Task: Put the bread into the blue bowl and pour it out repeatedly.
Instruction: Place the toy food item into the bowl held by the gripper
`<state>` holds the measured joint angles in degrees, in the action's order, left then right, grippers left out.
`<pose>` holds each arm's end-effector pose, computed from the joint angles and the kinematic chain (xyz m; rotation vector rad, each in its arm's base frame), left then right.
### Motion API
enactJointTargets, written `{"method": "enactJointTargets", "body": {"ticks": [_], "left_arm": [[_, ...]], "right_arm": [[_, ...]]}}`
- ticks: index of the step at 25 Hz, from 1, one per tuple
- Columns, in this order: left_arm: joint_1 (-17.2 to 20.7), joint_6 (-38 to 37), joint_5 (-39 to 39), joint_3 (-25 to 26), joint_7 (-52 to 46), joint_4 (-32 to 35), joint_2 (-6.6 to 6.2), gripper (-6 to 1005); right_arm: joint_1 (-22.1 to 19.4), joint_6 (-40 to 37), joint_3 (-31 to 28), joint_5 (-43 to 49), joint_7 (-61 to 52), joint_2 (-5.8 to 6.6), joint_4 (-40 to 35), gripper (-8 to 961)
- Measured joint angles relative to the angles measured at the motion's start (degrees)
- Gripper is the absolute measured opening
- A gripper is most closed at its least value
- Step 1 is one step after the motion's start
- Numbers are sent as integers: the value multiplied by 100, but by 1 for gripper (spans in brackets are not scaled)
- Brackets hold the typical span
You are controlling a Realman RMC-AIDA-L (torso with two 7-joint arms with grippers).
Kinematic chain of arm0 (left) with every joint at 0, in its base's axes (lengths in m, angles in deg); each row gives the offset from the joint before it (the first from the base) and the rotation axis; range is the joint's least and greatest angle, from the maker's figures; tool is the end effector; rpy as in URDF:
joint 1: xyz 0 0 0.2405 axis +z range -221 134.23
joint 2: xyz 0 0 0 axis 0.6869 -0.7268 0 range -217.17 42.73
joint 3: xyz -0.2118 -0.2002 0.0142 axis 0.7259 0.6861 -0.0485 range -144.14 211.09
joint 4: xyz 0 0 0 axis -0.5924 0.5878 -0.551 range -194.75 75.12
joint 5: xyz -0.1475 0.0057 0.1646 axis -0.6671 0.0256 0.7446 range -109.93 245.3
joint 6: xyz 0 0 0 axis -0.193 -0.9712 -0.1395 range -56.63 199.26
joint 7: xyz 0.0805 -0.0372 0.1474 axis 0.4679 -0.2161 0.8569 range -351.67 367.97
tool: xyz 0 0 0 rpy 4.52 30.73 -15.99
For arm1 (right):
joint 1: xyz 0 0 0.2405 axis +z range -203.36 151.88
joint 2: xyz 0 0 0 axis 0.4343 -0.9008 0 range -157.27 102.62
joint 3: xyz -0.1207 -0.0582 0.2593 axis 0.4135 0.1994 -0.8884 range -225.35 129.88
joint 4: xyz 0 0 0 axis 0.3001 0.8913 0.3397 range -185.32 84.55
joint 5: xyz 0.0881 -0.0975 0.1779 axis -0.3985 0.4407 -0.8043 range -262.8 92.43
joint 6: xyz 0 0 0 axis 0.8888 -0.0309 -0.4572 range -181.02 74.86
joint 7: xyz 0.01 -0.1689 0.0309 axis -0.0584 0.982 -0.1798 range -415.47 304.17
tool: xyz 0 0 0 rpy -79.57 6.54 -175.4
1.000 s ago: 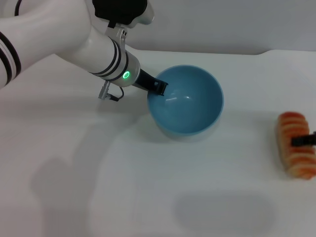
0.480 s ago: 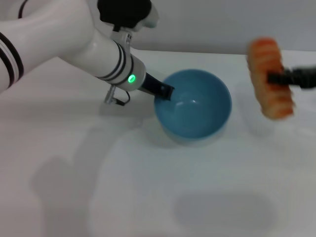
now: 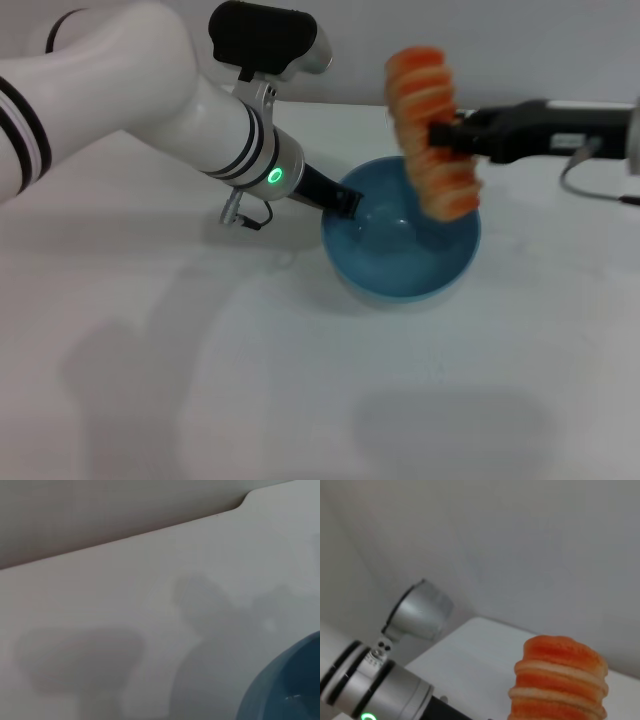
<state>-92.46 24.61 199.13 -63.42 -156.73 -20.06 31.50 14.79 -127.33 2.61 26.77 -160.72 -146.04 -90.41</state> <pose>-0.2063 0.4528 -0.1483 -2.3589 -1.2354 0.1490 0.2176 0.4415 -0.0511 -2.6392 0.9229 0.6172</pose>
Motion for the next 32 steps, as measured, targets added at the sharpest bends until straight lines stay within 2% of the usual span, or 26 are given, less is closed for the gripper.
{"method": "enactJointTargets", "body": {"ticks": [2,10,14,26,32], "left_arm": [[70,13,-17,-1,0,34,-11,0],[96,88,-23,-4,51,45,-14,-1],[134,200,-23,-4,53,48,-6,-1],[230,355,-40,-3,61,20,-8,0],[258,485,-41,-3,62,-19,-13,-1]], "right_arm": [[140,240,155,-8,-2,-9,388,291],[162,488,186,-39,6,-19,815,218],[129,515,187,-483,405,-20,1143,199],[35,601,186,-584,517,-2,1344,336],[13,657,186,-567,491,10,1393,438]]}}
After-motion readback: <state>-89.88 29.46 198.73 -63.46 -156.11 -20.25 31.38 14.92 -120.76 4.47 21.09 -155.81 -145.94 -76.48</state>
